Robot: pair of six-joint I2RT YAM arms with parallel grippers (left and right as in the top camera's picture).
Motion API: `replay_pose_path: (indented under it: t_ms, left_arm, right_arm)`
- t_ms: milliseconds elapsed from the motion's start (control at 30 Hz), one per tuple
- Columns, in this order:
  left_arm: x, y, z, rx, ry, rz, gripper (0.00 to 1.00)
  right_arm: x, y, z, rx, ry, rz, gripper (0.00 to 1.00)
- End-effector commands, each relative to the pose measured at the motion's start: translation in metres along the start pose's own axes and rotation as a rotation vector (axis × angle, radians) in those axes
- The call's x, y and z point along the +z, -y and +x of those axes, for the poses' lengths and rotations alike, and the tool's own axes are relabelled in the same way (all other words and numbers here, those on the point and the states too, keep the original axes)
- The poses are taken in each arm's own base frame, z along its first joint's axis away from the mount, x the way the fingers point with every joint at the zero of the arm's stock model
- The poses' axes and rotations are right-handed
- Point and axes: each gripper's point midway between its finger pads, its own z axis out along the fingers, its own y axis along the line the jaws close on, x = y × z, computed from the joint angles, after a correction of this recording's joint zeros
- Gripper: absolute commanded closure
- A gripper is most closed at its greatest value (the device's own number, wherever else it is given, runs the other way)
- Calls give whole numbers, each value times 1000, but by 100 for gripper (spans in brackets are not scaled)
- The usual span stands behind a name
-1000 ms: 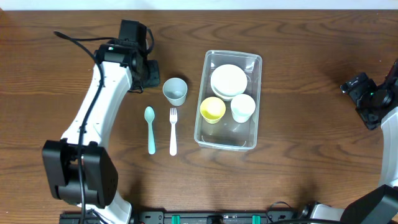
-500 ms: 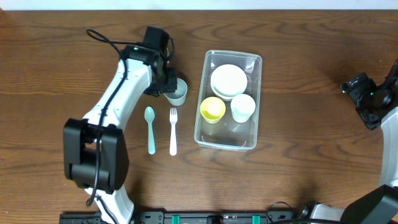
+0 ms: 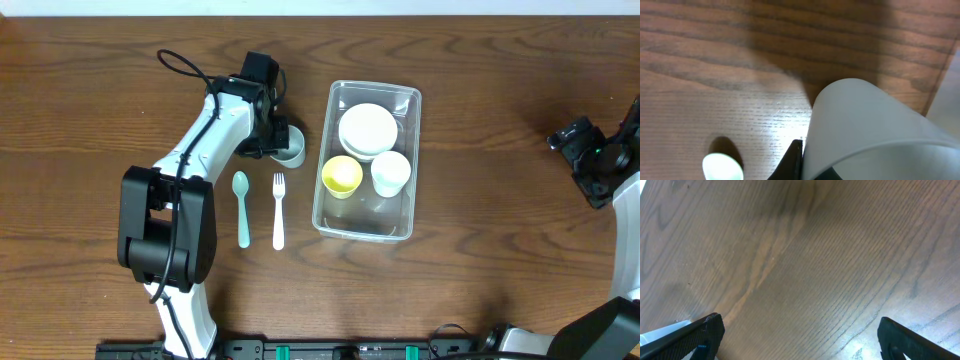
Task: Pack container
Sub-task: 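Move the left gripper to the grey cup and grasp its rim, then carry the grey cup into the container and release it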
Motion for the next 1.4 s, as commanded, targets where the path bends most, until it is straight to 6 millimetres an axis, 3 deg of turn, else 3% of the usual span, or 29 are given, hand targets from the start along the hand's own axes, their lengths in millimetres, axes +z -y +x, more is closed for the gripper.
replay_pose_path:
  t_ms: [0,200,433,600,700,833,1100,1233,1367]
  left_arm:
    - [2,-2,1,-7,-5,-7,94]
    - [-16,1,-6,-6,39,7,94]
    - [-90,4,-14,-5,185,51,94]
    - [-152,7,10,13,260,79,94]
    - [-168,15,35,56,233,82,95]
    - [-164,42,69,184,152,83,94]
    - [-158,113,109,506,136,132,94]
    - [-149,123,115,576,158,59,94]
    - [-125,130,116,606,133,18,94]
  right_arm:
    - [0,3,-4,19,9,10,1]
    - [0,3,-4,19,9,11,1]
    - [0,3,-4,19,9,11,1]
    - [0,3,-4,19,9,10,1]
    - [0,3,-4,19,9,10,1]
    - [0,3,-4,19,9,10,1]
    - [0,3,-4,19,9,11,1]
    - [0,3,-4,19,9,11,1]
    - [0,3,-4,19,9,11,1]
